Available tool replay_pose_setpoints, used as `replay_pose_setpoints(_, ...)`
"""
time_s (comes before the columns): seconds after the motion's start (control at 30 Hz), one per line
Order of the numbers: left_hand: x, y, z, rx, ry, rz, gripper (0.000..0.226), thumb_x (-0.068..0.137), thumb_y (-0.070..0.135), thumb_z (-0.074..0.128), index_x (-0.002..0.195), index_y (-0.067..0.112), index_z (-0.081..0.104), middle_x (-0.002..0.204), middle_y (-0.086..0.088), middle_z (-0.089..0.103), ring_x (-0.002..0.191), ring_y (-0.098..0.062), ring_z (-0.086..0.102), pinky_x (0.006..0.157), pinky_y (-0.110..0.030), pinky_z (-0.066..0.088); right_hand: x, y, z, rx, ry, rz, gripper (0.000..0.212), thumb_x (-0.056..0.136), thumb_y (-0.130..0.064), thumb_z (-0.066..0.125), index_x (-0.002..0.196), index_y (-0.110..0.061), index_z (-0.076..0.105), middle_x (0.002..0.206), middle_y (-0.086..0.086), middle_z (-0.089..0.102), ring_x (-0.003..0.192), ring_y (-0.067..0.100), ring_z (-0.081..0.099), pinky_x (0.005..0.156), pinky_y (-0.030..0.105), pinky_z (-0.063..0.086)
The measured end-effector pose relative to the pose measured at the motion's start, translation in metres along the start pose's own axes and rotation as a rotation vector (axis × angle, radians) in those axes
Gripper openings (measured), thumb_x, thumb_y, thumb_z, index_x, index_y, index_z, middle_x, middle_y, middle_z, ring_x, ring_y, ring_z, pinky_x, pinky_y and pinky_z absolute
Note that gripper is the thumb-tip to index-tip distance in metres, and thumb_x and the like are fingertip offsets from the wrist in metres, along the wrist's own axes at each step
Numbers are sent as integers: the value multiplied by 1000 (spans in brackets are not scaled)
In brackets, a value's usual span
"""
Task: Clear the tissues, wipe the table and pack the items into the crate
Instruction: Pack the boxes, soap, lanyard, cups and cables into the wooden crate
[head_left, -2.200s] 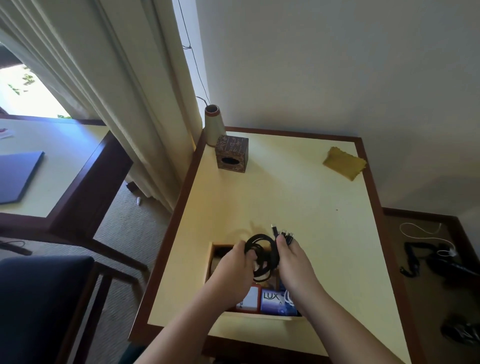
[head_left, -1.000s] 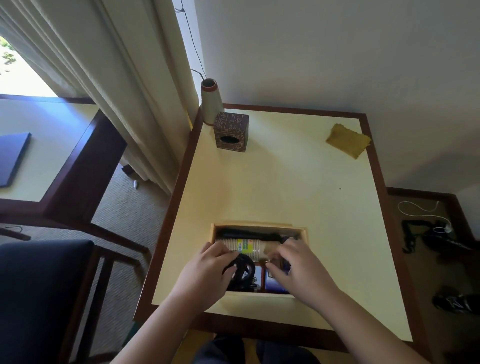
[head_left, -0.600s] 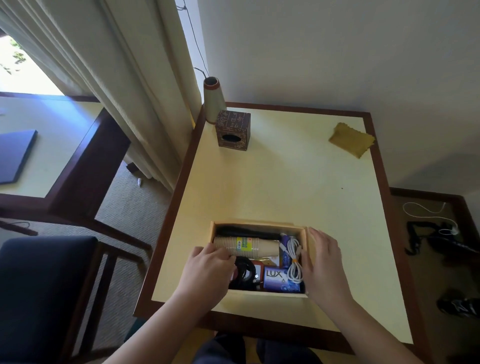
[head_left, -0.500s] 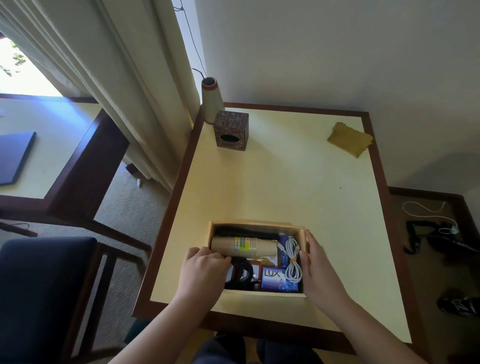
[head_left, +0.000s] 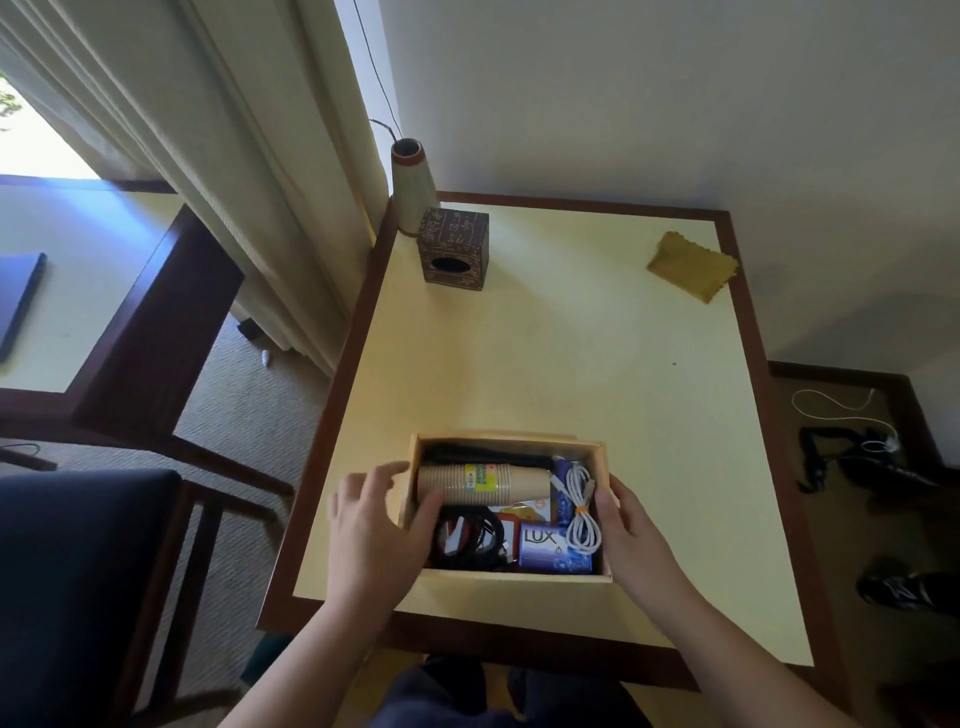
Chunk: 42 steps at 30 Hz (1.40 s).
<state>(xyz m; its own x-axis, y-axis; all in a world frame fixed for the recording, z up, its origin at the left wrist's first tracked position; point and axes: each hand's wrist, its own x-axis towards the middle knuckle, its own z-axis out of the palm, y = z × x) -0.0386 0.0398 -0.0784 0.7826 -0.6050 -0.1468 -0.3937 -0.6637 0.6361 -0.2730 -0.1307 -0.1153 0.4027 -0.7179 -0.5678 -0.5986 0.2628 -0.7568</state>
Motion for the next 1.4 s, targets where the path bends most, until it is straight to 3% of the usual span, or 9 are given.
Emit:
replay_pose_setpoints(0.2,22,-5,-1,-138,-446,-282,68,102,63,45,161,33,29,142,-6,63,106,-16,64,70,-23,53,-5,-10,18,50,33,56,53,104,-60,37,152,-37,38,133,-4,66,108,8,67,79,25,53)
replay_pose_setpoints(0.33,26,-3,-4,-136,-412,-253,59,107,58,37,161,35,35,143,-2,64,119,-19,63,89,-33,53,-1,-15,25,67,87,71,49,109,-53,35,154,-34,39,131,0,68,108,14,69,89,36,58)
replay_pose_setpoints(0.6,84,33,-7,-141,-348,-96,53,108,59,31,153,35,43,120,5,68,93,-11,66,84,-40,59,30,-74,0,134,152,2,42,111,-49,34,150,-36,43,134,-4,66,118,17,66,104,47,54)
replay_pose_setpoints(0.73,129,74,-1,-257,-294,-128,43,106,58,40,138,29,44,99,12,62,86,-9,66,70,-35,58,69,-115,-29,176,182,-18,35,111,-46,34,142,-35,46,124,-4,69,109,14,69,88,38,58)
replay_pose_setpoints(0.87,181,122,13,-339,-265,-112,30,109,45,46,131,24,49,110,2,66,90,-15,67,72,-35,56,122,-153,-62,188,218,-19,33,112,-45,33,136,-30,50,114,-2,69,102,15,70,76,35,58)
replay_pose_setpoints(1.07,258,182,57,-240,-251,-23,21,104,46,52,120,32,56,126,-2,44,115,-25,55,107,-51,50,220,-201,-112,113,294,-22,40,110,-51,30,136,-29,51,113,2,68,97,17,69,76,39,59)
replay_pose_setpoints(1.17,295,207,80,-181,-290,17,37,103,46,55,132,23,54,130,-4,44,112,-23,56,104,-45,52,260,-221,-132,106,298,15,46,111,-47,31,148,-23,42,110,3,63,90,14,67,62,32,52)
replay_pose_setpoints(1.3,338,231,102,-159,-291,38,50,102,45,58,143,17,47,128,4,43,109,-13,55,90,-29,48,312,-243,-146,120,306,18,52,111,-46,31,157,-23,34,137,10,60,112,23,64,86,44,58)
replay_pose_setpoints(1.4,365,239,117,-138,-280,7,57,101,45,60,147,15,43,129,1,45,110,-15,53,90,-29,47,350,-254,-150,119,281,-29,46,112,-45,30,151,-24,43,136,6,61,106,19,62,81,39,56)
